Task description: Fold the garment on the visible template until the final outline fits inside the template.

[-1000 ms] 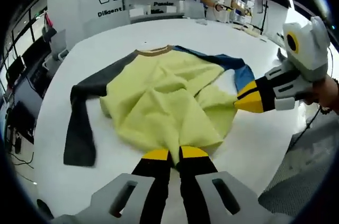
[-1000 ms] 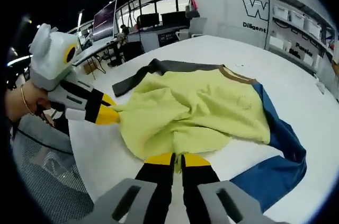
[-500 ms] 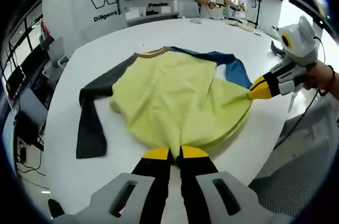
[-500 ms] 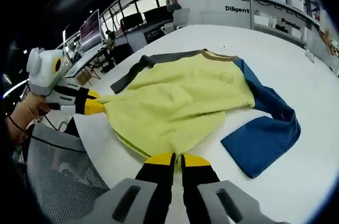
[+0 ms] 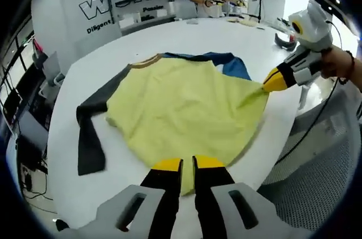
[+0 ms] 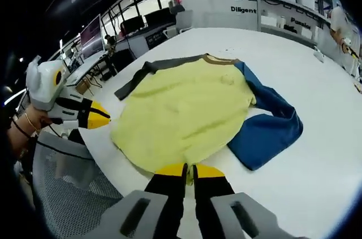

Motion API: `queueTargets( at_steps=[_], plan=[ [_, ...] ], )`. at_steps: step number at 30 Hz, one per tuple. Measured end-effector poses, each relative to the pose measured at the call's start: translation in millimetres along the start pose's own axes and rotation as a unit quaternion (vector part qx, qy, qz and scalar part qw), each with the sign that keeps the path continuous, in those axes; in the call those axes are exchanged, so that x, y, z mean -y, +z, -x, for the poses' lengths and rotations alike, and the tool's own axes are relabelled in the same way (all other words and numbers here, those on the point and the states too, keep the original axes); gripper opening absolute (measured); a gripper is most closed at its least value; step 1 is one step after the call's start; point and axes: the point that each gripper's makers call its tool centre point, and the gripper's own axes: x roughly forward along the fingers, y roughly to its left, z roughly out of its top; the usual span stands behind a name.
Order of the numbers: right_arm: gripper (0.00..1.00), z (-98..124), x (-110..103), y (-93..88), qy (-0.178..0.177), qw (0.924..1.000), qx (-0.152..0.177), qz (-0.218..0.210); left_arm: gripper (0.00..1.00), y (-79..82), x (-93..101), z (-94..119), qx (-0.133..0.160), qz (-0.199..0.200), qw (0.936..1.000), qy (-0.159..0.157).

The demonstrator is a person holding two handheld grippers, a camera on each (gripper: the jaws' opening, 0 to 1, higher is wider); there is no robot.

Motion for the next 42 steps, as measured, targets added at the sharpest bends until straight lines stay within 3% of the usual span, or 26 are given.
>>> queueTargets(
  at_steps=[5,11,16,21,27,36,42],
  plan=[
    [0.00,-3,10,-13.4,-0.020,0.9996,-0.018,-0.008,0.17,-10.2,-6.5,2,-0.011,0.021,0.9997,0.012],
    [0.00,-3,16,-25.5,-0.028,0.9987,-0.038,-0.021,0.27,-31.0,-27.9,7,-0.035,0.084,0.9949,0.042],
    [0.00,-4,25,-34.8,-0.048,0.9972,-0.054,-0.019,0.33,-44.9,-29.5,5,-0.053,0.088,0.9939,0.040],
    [0.00,-6,30,-39.0,-0.051,0.9967,-0.056,-0.031,0.38,-60.7,-14.3,0,-0.085,0.050,0.9948,0.028],
    [0.00,-6,31,-43.0,-0.058,0.9963,-0.061,-0.018,0.37,-69.6,-10.7,-6,-0.089,0.060,0.9940,0.022],
    [0.00,-4,40,-46.3,-0.078,0.9947,-0.066,-0.017,0.29,-74.1,-20.1,-15,-0.092,0.067,0.9930,0.030],
    [0.00,-5,40,-53.9,-0.073,0.9940,-0.077,-0.027,0.19,-66.8,-21.1,-18,-0.073,0.072,0.9943,0.028]
  ],
)
